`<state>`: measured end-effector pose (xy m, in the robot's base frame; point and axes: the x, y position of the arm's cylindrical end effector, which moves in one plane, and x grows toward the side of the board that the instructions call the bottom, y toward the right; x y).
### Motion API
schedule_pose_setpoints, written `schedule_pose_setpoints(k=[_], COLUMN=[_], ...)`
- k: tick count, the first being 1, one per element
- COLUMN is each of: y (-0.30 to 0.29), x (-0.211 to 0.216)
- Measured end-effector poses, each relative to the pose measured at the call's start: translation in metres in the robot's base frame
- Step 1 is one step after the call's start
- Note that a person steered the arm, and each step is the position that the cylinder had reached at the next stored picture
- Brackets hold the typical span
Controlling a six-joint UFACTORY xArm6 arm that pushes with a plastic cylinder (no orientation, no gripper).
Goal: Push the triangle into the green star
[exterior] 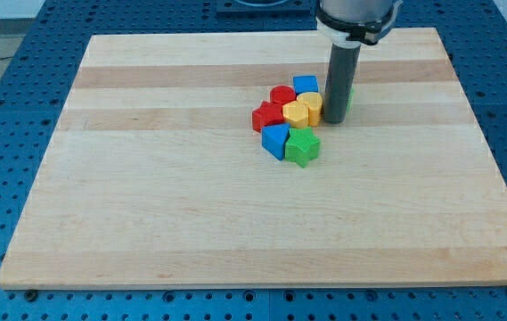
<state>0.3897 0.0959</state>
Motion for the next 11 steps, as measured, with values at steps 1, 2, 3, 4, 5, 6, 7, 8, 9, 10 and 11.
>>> schedule_pose_setpoints(k=[1,2,3,4,5,6,7,8,9,10,11], y=[-0.003,-0.009,0.03,0.063,0.06,0.016,-0.062,-0.092,-0.094,-0.113,-0.131], x=[-0.001,-0.001,0.003,0.027,0.075,0.123,0.131,0.119,0.105,0.094,0.08])
